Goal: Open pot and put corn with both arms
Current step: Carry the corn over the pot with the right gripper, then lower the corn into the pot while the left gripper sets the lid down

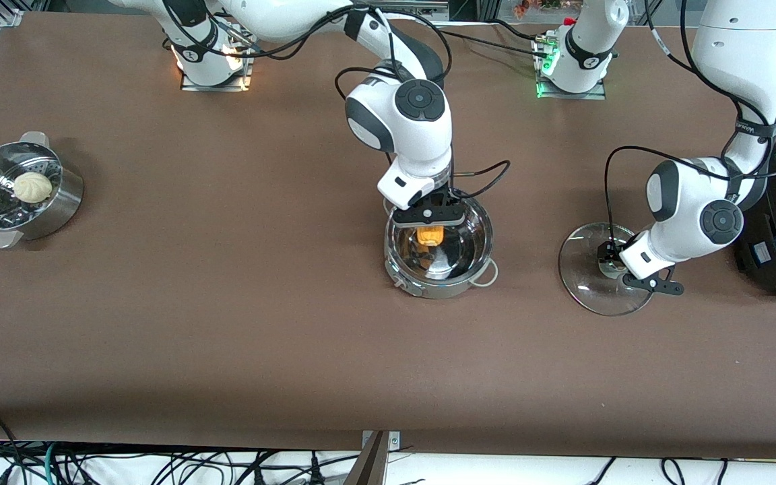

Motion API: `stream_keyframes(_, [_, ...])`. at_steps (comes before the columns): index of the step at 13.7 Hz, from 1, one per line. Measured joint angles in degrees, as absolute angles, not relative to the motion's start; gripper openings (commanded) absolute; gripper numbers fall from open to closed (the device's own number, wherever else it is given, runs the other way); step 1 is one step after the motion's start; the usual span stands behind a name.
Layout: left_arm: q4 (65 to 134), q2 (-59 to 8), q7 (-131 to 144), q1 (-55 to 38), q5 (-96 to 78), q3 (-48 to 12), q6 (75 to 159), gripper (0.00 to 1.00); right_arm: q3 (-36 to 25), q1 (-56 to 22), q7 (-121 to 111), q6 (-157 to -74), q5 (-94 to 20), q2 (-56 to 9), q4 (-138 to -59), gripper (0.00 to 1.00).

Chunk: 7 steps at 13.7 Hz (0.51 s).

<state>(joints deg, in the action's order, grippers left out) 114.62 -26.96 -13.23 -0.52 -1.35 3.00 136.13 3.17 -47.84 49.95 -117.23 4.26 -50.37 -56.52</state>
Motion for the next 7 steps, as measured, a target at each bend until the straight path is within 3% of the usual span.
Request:
stream_keyframes(5, [118.4, -21.3, -13.2, -0.5, -1.4, 3.1, 135.7, 1.00, 3.0, -48.9, 50.0, -118.1, 4.3, -51.2, -55.7, 0.01])
stream_keyframes(7, [121.3, -14.7, -13.2, -0.4, -1.4, 3.1, 134.2, 1.00, 2.9, -48.9, 50.0, -118.2, 4.3, -51.3, -55.7, 0.17])
